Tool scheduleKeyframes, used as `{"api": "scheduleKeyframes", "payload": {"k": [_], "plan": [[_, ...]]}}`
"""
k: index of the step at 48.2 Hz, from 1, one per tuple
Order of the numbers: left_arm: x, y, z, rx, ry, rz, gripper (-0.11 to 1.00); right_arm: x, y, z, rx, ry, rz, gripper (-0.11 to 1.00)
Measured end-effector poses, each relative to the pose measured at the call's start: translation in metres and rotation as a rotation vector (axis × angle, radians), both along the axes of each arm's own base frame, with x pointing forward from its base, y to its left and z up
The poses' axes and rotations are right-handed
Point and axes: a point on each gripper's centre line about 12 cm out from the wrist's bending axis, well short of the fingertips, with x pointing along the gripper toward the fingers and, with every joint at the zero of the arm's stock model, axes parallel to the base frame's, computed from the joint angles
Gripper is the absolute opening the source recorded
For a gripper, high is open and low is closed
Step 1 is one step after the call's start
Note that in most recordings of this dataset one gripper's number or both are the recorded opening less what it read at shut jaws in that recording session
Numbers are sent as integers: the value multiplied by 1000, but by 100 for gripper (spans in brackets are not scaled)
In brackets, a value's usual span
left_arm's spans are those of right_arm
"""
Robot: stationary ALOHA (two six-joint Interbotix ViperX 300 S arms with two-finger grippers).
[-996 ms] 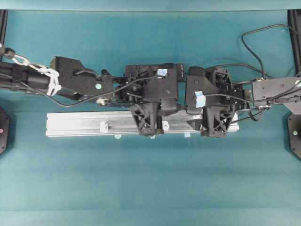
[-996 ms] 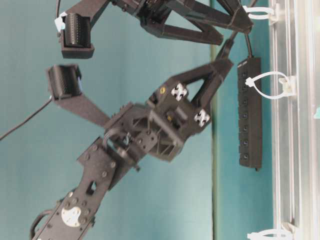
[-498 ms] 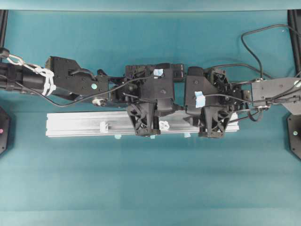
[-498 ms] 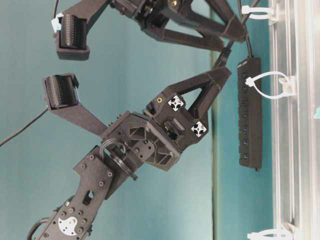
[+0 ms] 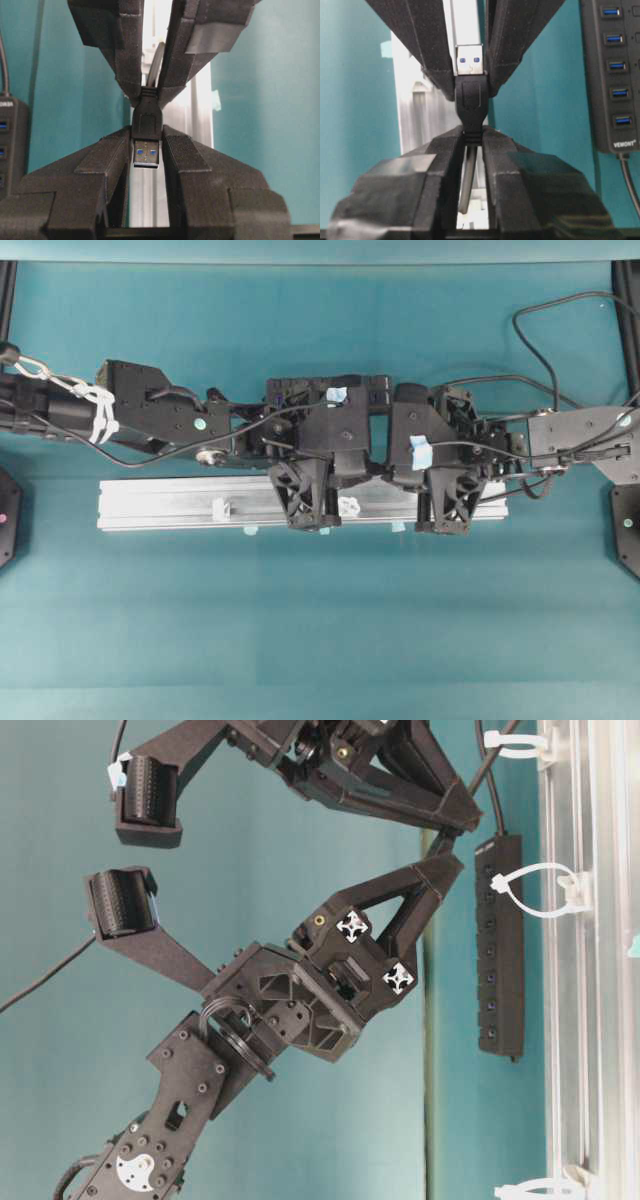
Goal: Pass the USB cable through three rings with both arms.
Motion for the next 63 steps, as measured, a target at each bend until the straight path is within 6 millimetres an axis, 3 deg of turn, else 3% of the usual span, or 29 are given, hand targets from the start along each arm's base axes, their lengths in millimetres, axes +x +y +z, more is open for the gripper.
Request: {"api": "scheduleKeyframes", "payload": {"k": [21,23,30,33,42,63], "plan": [[-6,0,-2,-11,8,9,23,1,0,1,-1,2,0,-4],[-8,-1,-2,-14,11,11,30,1,0,0,-1,4,0,-4],[-19,-2,-3,-14,23,10,74,-1,2,-1,-3,30,3,-4],[-26,-2,-1,-14,25,10,88,-1,5,-2,-4,44,9,-4],[-47,-4,6,-14,25,10,79,-1,11,-5,-6,83,24,-4],[-72,-8,13,-13,19,5,79,6,17,-23,-23,198,51,-4]]}}
